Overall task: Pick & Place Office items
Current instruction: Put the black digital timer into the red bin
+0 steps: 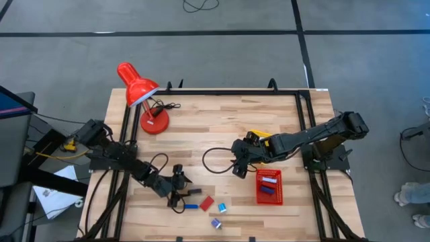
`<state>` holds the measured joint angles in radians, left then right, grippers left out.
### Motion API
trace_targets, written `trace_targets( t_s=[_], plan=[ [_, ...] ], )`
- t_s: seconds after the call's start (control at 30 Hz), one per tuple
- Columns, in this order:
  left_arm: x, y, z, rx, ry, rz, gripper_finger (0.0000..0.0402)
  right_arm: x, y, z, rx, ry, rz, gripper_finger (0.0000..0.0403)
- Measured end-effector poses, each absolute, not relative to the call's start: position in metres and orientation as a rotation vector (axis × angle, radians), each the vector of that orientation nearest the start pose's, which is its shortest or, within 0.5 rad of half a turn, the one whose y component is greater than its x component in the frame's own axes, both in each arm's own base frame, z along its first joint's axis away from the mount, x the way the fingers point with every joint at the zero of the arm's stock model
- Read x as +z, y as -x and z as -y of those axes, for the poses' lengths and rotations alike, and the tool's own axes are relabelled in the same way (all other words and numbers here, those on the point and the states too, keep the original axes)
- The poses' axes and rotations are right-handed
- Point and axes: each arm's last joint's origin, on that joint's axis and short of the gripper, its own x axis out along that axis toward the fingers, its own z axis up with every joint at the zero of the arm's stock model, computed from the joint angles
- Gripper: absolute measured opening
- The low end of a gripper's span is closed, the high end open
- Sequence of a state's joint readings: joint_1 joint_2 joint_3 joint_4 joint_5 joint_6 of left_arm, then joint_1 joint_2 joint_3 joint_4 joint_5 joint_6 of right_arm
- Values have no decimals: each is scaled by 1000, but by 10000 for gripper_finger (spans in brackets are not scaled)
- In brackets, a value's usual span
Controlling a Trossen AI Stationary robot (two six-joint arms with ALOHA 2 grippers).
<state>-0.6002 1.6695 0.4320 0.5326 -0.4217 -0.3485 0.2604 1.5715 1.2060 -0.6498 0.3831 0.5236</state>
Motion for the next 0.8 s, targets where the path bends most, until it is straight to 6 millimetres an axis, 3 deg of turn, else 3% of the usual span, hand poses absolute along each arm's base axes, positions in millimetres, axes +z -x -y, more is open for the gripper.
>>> trace_targets(
  t_s=[0.5,0.6,0.67,0.8],
  plan=[
    [93,-219,130,-52,-32,-635,63,256,-313,-72,-355,-163,-895,276],
    [93,-219,130,-60,-55,-630,51,256,-313,-72,-369,-195,-890,276],
    [95,-220,131,-83,-112,-612,51,256,-314,-73,-374,-336,-885,276],
    [107,-225,130,-43,-394,-521,65,258,-325,-71,-333,-584,-835,276]
  ],
)
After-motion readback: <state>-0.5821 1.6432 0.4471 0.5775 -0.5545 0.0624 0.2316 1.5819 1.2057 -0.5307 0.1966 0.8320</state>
